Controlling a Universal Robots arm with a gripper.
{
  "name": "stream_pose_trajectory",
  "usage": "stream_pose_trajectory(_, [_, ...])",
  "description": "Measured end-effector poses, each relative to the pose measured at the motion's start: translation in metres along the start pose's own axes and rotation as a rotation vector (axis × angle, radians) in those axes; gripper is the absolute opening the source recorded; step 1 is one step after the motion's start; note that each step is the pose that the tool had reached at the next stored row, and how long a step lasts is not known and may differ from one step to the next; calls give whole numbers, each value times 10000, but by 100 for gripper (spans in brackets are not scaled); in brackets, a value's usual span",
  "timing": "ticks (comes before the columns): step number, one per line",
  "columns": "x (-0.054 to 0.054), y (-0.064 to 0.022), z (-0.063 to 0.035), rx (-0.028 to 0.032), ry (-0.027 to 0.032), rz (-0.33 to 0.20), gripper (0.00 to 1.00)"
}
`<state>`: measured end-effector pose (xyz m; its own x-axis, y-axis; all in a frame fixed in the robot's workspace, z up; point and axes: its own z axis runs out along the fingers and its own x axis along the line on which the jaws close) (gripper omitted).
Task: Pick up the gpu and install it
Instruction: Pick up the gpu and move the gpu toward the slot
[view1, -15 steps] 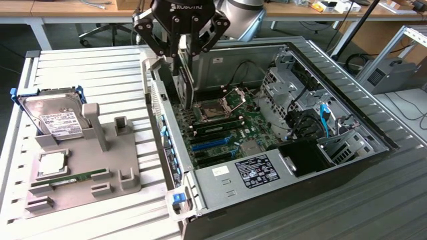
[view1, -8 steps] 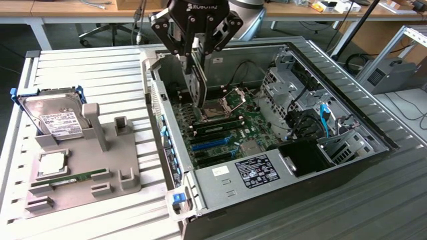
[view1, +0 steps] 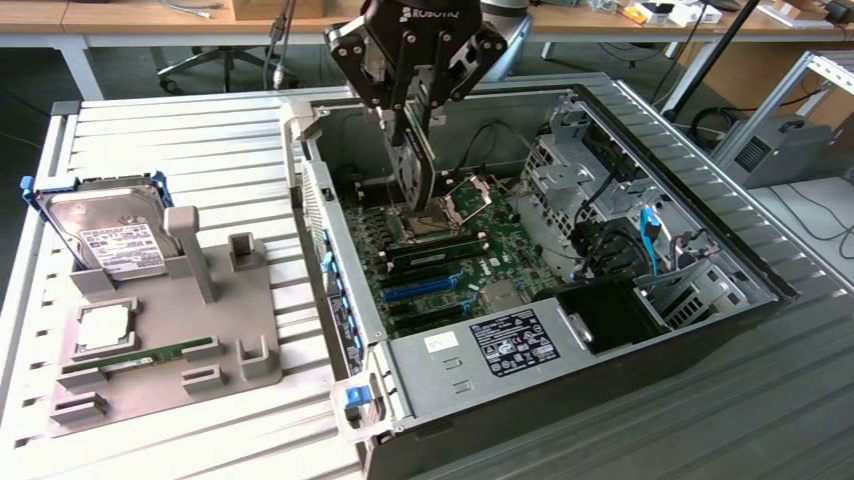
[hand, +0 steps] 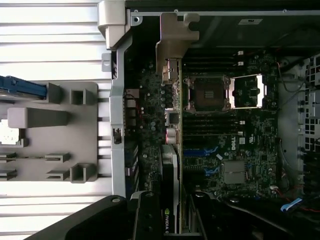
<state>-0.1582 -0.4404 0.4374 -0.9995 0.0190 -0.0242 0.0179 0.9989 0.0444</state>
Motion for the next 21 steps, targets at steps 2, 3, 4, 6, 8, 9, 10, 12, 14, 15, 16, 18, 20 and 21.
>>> stream_pose_trajectory(2, [-40,1,1,0,0,0,27])
stream_pose_trajectory(3, [-62,1,2,-1,0,0,27])
stream_pose_trajectory(4, [-82,1,2,0,0,-1,27])
stream_pose_trajectory(6, [-125,2,3,0,0,0,27])
stream_pose_trajectory(8, [-164,3,4,0,1,0,27])
stream_pose_trajectory(9, [-164,3,4,0,0,1,27])
stream_pose_trajectory(10, [-166,3,4,0,0,0,27])
stream_pose_trajectory(12, [-167,3,4,0,0,0,27])
stream_pose_trajectory(14, [-168,3,4,0,0,0,27])
stream_pose_trajectory(15, [-168,3,4,0,0,0,27])
stream_pose_trajectory(16, [-168,3,4,-1,0,0,27])
stream_pose_trajectory(18, [-168,3,4,0,0,0,27])
stream_pose_trajectory(20, [-169,3,5,0,-1,0,27])
stream_pose_trajectory(21, [-170,3,5,-1,0,0,27])
